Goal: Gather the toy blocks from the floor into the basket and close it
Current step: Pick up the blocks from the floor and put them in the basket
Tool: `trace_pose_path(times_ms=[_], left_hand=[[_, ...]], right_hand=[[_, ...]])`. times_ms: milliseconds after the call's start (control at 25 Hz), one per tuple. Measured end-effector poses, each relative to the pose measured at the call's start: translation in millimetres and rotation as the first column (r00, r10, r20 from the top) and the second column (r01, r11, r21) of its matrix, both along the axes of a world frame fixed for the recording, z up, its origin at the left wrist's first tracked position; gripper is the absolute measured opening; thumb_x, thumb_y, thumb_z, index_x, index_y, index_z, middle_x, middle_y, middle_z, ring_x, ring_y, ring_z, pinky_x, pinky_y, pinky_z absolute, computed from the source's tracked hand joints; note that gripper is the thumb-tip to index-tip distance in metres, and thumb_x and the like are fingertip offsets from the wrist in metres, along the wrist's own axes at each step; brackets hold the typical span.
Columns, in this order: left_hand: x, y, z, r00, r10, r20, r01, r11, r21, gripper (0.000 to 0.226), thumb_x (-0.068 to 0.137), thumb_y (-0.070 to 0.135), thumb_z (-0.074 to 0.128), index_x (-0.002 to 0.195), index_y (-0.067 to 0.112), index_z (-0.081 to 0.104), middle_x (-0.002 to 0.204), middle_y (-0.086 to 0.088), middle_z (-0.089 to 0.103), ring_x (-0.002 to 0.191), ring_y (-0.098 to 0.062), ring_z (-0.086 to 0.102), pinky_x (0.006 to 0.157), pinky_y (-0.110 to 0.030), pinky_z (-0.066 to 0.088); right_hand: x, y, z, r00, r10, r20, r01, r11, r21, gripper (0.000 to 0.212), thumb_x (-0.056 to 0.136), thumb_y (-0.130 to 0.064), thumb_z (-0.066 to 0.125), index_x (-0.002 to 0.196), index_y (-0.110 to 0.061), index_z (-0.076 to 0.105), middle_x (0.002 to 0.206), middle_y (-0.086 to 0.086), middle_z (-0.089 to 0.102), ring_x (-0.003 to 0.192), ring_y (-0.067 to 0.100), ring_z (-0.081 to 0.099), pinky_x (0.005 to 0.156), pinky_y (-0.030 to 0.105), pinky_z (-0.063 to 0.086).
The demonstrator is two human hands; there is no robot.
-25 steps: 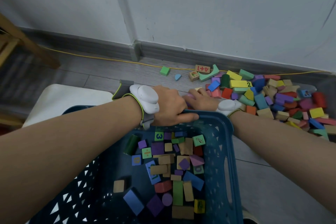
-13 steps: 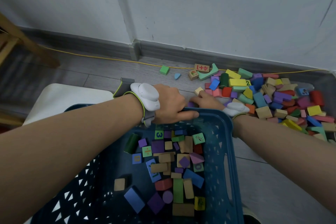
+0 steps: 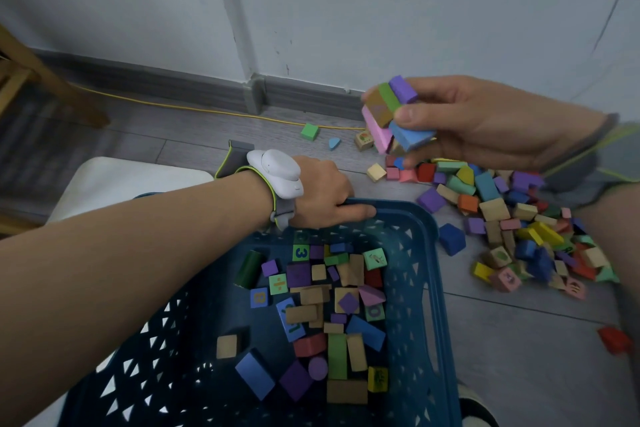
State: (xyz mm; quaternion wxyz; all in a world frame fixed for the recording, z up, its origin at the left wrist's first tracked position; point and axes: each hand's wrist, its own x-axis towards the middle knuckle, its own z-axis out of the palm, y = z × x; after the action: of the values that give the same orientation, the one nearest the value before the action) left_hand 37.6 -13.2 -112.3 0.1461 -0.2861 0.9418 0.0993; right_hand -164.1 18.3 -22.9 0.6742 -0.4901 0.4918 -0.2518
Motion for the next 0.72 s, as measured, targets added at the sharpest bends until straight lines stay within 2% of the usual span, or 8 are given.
trace_pose_path(times_ms=[80, 240, 320, 440, 480, 560, 640, 720], left_hand=[[0, -2, -1, 0.999, -0.032, -0.006, 0.032, 0.999, 0.012, 0.068, 0.087, 0.073, 0.019, 0.076, 0.018, 0.058, 0.070, -0.002, 0.061, 0.061, -0.021, 0.057, 0.060, -0.031, 0.050], [-2, -2, 6, 0.996, -0.046, 0.078, 0.043, 0.998, 0.040, 0.051, 0.085, 0.054, 0.030, 0.088, 0.015, 0.063, 0.083, -0.008, 0.063, 0.066, -0.026, 0.050, 0.053, -0.026, 0.036], [0, -1, 5, 1.000, 0.008, -0.005, -0.008, 0.998, 0.055, 0.060, 0.083, 0.063, 0.026, 0.082, 0.017, 0.063, 0.072, -0.003, 0.061, 0.064, -0.025, 0.053, 0.053, -0.028, 0.036], [2, -1, 5, 0.994, 0.089, -0.062, -0.080, 0.987, 0.136, 0.067, 0.090, 0.071, 0.025, 0.081, 0.019, 0.067, 0.062, 0.000, 0.059, 0.059, -0.018, 0.054, 0.055, -0.029, 0.040], [2, 0, 7, 0.990, 0.122, -0.064, -0.109, 0.977, 0.181, 0.066, 0.091, 0.070, 0.023, 0.079, 0.021, 0.066, 0.062, 0.000, 0.058, 0.059, -0.015, 0.053, 0.057, -0.030, 0.040], [3, -2, 10, 0.977, 0.200, -0.079, -0.175, 0.954, 0.245, 0.061, 0.093, 0.067, 0.021, 0.070, 0.024, 0.058, 0.063, 0.001, 0.054, 0.060, -0.013, 0.051, 0.062, -0.032, 0.040], [12, -5, 10, 0.964, 0.251, -0.091, -0.222, 0.943, 0.249, 0.059, 0.095, 0.063, 0.022, 0.064, 0.023, 0.052, 0.065, -0.001, 0.052, 0.062, -0.017, 0.049, 0.066, -0.033, 0.040], [25, -9, 8, 0.962, 0.255, -0.092, -0.231, 0.950, 0.212, 0.060, 0.097, 0.059, 0.022, 0.069, 0.016, 0.054, 0.072, -0.005, 0.057, 0.070, -0.024, 0.052, 0.070, -0.035, 0.042]], right_hand=[[8, 13, 27, 0.960, 0.268, -0.083, -0.262, 0.962, 0.075, 0.041, 0.085, -0.018, 0.058, 0.126, -0.019, 0.063, 0.105, 0.004, 0.067, 0.084, 0.012, 0.068, 0.069, 0.024, 0.059], [46, 32, 27, 0.639, 0.701, -0.317, -0.663, 0.711, 0.234, 0.038, 0.091, -0.025, 0.063, 0.128, -0.026, 0.059, 0.092, -0.016, 0.070, 0.079, 0.000, 0.070, 0.073, 0.024, 0.058], [68, 43, -6, 0.479, 0.730, -0.487, -0.739, 0.635, 0.226, 0.039, 0.091, -0.034, 0.064, 0.129, -0.030, 0.057, 0.106, -0.010, 0.067, 0.083, 0.009, 0.072, 0.073, 0.024, 0.059], [94, 64, -57, 0.158, 0.568, -0.808, -0.842, 0.505, 0.191, 0.040, 0.094, -0.033, 0.056, 0.133, -0.026, 0.052, 0.122, 0.001, 0.055, 0.103, 0.019, 0.060, 0.074, 0.029, 0.047], [100, 71, -66, 0.134, 0.522, -0.842, -0.849, 0.499, 0.174, 0.040, 0.094, -0.030, 0.054, 0.134, -0.024, 0.049, 0.125, 0.004, 0.051, 0.108, 0.022, 0.055, 0.077, 0.031, 0.044], [106, 75, -67, 0.203, 0.518, -0.831, -0.839, 0.530, 0.126, 0.041, 0.093, -0.028, 0.053, 0.134, -0.024, 0.049, 0.126, 0.005, 0.048, 0.111, 0.023, 0.053, 0.084, 0.033, 0.046], [102, 65, -46, 0.319, 0.556, -0.768, -0.810, 0.580, 0.084, 0.036, 0.093, -0.028, 0.053, 0.129, -0.028, 0.055, 0.123, -0.003, 0.058, 0.107, 0.015, 0.058, 0.088, 0.032, 0.050], [88, 48, -16, 0.517, 0.620, -0.590, -0.733, 0.676, 0.068, 0.022, 0.095, -0.027, 0.054, 0.114, -0.023, 0.064, 0.103, -0.004, 0.071, 0.089, 0.009, 0.068, 0.077, 0.028, 0.057]])
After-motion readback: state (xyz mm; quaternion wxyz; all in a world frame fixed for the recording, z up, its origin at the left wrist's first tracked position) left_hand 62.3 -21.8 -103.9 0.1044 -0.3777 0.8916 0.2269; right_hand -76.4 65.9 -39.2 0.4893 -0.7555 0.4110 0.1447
